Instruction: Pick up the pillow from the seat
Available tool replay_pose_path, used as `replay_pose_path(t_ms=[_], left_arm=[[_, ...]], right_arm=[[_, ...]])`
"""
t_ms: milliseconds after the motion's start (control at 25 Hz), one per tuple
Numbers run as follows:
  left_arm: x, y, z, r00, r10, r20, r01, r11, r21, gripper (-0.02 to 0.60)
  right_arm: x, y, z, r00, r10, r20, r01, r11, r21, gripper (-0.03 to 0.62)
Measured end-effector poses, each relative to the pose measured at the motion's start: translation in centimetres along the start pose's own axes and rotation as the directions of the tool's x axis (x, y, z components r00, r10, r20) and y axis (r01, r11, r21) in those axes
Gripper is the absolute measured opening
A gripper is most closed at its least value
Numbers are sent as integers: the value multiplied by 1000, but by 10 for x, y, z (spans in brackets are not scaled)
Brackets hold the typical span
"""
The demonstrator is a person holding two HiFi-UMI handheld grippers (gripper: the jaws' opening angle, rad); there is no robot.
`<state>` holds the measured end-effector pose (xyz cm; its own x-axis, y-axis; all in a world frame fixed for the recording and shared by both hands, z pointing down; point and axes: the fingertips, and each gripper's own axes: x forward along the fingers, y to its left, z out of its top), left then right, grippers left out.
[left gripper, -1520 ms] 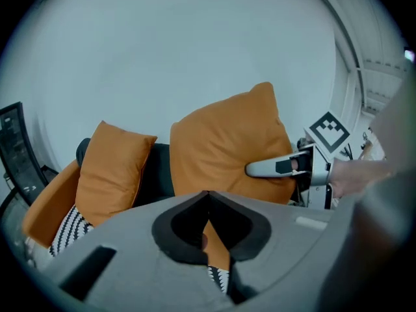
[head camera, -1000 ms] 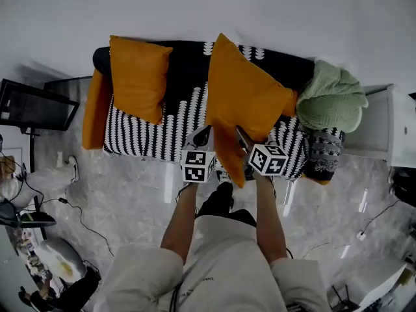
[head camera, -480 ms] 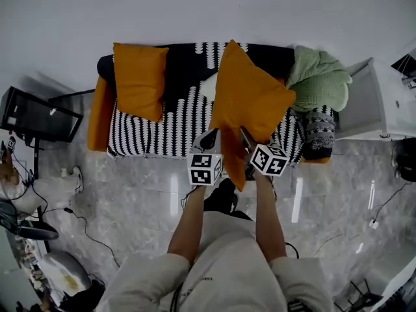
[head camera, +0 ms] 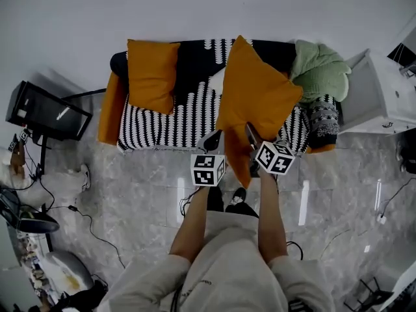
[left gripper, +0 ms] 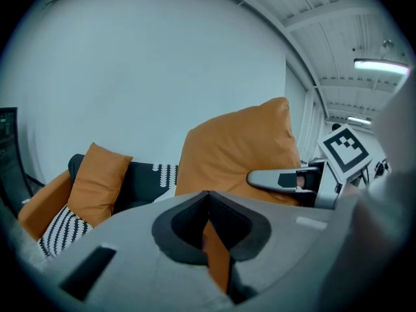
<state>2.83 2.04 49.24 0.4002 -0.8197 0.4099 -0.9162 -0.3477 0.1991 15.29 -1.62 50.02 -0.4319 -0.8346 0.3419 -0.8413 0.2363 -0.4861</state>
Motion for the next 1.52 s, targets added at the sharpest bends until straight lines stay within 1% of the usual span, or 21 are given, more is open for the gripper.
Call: replay_pose_path(t_ms=[240,440,560,760,960,1120,1320,1520], left_arm=[[-36,17,-1,1000,-24,-5,24,999,25,8],[-62,50,-2,997,-70,-24,72,995,76,8],[-76,73,0,994,-104,-33,107,988,109,9],[-98,111,4,989,-142,-38,145,982,122,8],[-116,126,2,982,-183,-42,187,972,144,8],[-134,132,-8,978,-204,-47,209,968,137,8],[-155,146,-22,974,-221,-58,227,963,144,8],[-169,156,-24,972,-228,-50,233,961,150,8]], right_arm=[[-14,29,-17,999,-38,8,38,999,-7,299],[-13,64,-36,996,-86,31,87,996,-27,299],[-10,88,-48,991,-121,53,122,992,-22,299],[-7,131,-67,986,-151,66,152,988,-11,299],[-12,163,-84,981,-179,80,180,984,-7,299],[-22,180,-102,976,-205,70,206,979,-7,299],[-27,199,-125,969,-240,65,241,970,-12,299],[-27,212,-139,966,-253,55,255,967,-20,299]])
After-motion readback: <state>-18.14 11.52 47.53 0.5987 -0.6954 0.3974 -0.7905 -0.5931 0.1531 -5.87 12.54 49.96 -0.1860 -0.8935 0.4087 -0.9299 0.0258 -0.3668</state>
